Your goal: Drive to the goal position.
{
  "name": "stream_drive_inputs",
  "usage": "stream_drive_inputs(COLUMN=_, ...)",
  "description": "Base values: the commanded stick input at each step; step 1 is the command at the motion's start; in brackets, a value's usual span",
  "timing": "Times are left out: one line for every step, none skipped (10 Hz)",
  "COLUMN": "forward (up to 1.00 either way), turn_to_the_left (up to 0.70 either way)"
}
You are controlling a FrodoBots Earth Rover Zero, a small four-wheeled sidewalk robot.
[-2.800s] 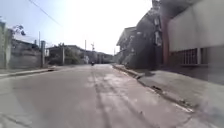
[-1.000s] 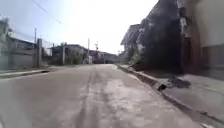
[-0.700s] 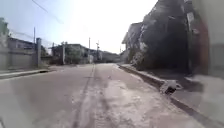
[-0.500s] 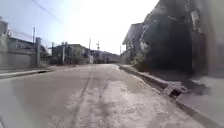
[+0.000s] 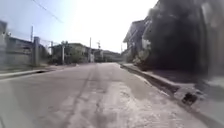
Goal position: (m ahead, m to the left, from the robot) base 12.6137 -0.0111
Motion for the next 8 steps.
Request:
stream_drive_inputs(forward=0.85, turn_to_the_left=0.00)
stream_drive_inputs(forward=0.85, turn_to_the_left=0.00)
stream_drive_inputs(forward=0.85, turn_to_the_left=-0.13)
stream_drive_inputs(forward=0.85, turn_to_the_left=-0.33)
stream_drive_inputs(forward=0.85, turn_to_the_left=-0.33)
stream_drive_inputs(forward=0.85, turn_to_the_left=-0.34)
stream_drive_inputs(forward=0.85, turn_to_the_left=-0.30)
stream_drive_inputs(forward=0.85, turn_to_the_left=0.00)
